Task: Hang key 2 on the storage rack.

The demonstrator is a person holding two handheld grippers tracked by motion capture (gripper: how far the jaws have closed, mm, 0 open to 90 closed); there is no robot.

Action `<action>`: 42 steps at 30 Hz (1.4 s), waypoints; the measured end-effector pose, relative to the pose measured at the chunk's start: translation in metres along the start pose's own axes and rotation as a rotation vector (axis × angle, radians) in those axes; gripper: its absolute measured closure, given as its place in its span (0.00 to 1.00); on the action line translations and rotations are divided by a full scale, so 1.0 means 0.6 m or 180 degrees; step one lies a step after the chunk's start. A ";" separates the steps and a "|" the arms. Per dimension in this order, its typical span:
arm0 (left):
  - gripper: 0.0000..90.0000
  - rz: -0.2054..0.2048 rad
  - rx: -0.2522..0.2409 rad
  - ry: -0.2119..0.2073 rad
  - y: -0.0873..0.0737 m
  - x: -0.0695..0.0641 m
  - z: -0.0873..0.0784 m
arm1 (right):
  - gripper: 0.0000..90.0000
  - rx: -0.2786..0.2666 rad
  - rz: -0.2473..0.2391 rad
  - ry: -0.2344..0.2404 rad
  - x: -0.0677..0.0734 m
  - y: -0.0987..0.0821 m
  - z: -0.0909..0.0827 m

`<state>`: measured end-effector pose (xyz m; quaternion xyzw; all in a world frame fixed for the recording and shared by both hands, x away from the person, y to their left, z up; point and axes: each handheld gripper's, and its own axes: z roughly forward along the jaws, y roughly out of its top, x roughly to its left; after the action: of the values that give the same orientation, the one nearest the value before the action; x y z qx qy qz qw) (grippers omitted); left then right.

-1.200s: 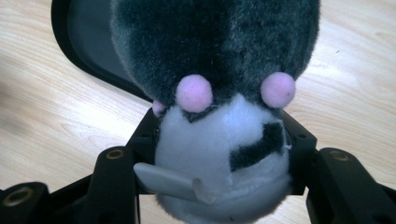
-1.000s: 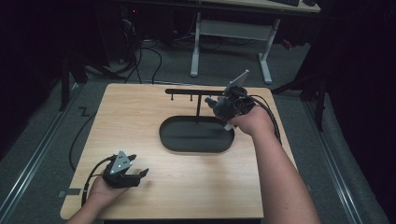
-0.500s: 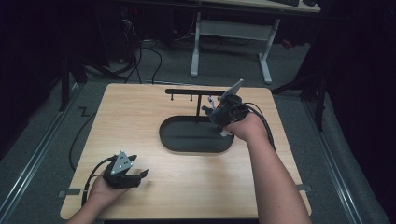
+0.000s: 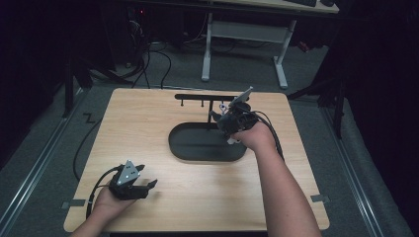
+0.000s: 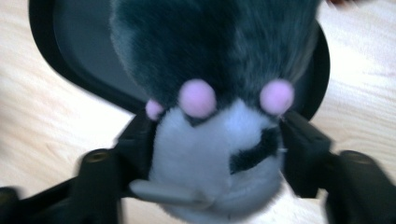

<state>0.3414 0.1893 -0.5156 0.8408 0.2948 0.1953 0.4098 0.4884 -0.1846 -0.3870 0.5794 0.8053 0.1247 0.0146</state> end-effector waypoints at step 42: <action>0.32 0.0061 0.0054 -0.0023 0.001 -0.008 0.004 | 0.35 -0.0544 -0.0184 -0.0157 -0.006 -0.127 0.045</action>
<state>0.3391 0.1845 -0.5169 0.8478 0.2869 0.1937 0.4019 0.4232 -0.2059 -0.4303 0.5554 0.8075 0.1782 0.0874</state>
